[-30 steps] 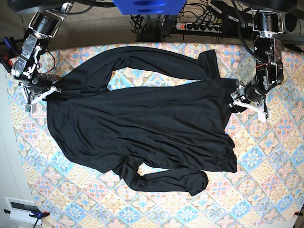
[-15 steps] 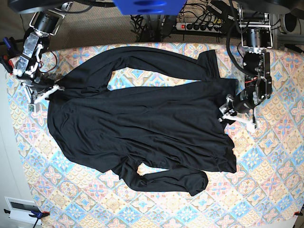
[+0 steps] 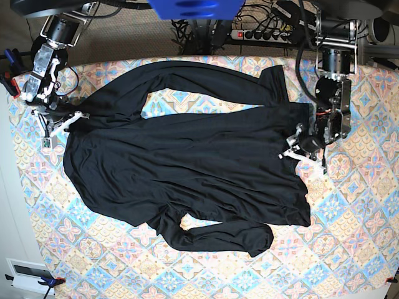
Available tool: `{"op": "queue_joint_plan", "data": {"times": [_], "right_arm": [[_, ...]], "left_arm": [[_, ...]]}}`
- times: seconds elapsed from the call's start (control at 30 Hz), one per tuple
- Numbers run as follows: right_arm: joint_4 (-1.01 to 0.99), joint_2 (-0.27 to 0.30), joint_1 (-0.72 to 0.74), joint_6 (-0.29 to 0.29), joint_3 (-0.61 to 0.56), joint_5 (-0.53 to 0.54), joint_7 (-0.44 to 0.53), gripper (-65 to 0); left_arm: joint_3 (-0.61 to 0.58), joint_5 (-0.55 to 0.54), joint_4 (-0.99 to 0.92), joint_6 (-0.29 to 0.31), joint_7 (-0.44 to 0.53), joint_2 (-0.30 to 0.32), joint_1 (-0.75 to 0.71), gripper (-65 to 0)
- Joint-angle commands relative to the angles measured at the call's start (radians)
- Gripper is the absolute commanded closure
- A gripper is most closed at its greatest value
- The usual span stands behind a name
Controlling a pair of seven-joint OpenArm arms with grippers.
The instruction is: Layout the t-shirt on the table in an organized manner, then fold the t-shirt properly
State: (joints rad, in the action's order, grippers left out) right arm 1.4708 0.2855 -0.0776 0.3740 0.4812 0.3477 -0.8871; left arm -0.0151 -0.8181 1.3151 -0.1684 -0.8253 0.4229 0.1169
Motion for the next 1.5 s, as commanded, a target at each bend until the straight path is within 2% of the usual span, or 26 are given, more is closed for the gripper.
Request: {"op": "queue_joint_plan", "data": {"times": [0.0,0.1,0.23,0.37,0.6,0.67,0.77,0.83,0.93,1.03,1.17,1.33,1.47], "right_arm": [[0.018,0.019,0.012,0.004,0.006,0.011,0.018,0.0],[0.011,0.019,0.012,0.004,0.006,0.011,0.018,0.0],[0.009,0.019,0.014,0.004,0.006,0.009,0.018,0.0],[0.008,0.019,0.014,0.004,0.004,0.009,0.018,0.0],[-0.037,0.019,0.014,0.003,0.003,0.009,0.018,0.0],[-0.035,0.019,0.014,0.003,0.003,0.009,0.018,0.0],[-0.035,0.019,0.014,0.003,0.003,0.009,0.018,0.0],[-0.037,0.019,0.014,0.003,0.003,0.009,0.018,0.0],[-0.040,0.019,0.014,0.003,0.003,0.009,0.018,0.0],[-0.040,0.019,0.014,0.003,0.003,0.009,0.018,0.0],[-0.037,0.019,0.014,0.003,0.003,0.009,0.018,0.0],[-0.031,0.019,0.011,0.003,0.003,0.009,0.018,0.0],[-0.029,0.019,0.009,0.003,0.003,0.009,0.018,0.0]], "left_arm": [[0.005,0.019,0.007,-0.013,-0.009,0.029,0.010,0.0],[0.051,0.018,0.008,-0.013,-0.009,0.061,-0.019,-0.5],[0.182,0.019,0.068,-0.013,-0.015,0.063,-0.089,0.0],[0.244,0.021,0.151,-0.013,-0.102,0.063,-0.118,0.0],[0.257,0.032,0.162,-0.015,-0.185,0.063,-0.118,-0.3],[0.260,0.032,0.160,-0.020,-0.214,0.063,-0.116,-3.0],[0.264,0.032,0.160,-0.020,-0.233,0.066,-0.116,-13.1],[0.266,0.032,0.160,-0.020,-0.216,0.089,-0.116,-22.2],[0.266,0.030,0.160,-0.018,-0.153,0.092,-0.116,-37.2],[0.263,0.030,0.160,-0.015,-0.082,0.092,-0.096,-46.3],[0.246,0.027,0.080,-0.015,-0.013,0.080,-0.023,-46.5],[0.151,0.032,-0.148,-0.015,0.034,0.043,0.142,-44.8],[0.027,0.042,-0.299,-0.015,0.126,0.014,0.240,-41.0]]}}
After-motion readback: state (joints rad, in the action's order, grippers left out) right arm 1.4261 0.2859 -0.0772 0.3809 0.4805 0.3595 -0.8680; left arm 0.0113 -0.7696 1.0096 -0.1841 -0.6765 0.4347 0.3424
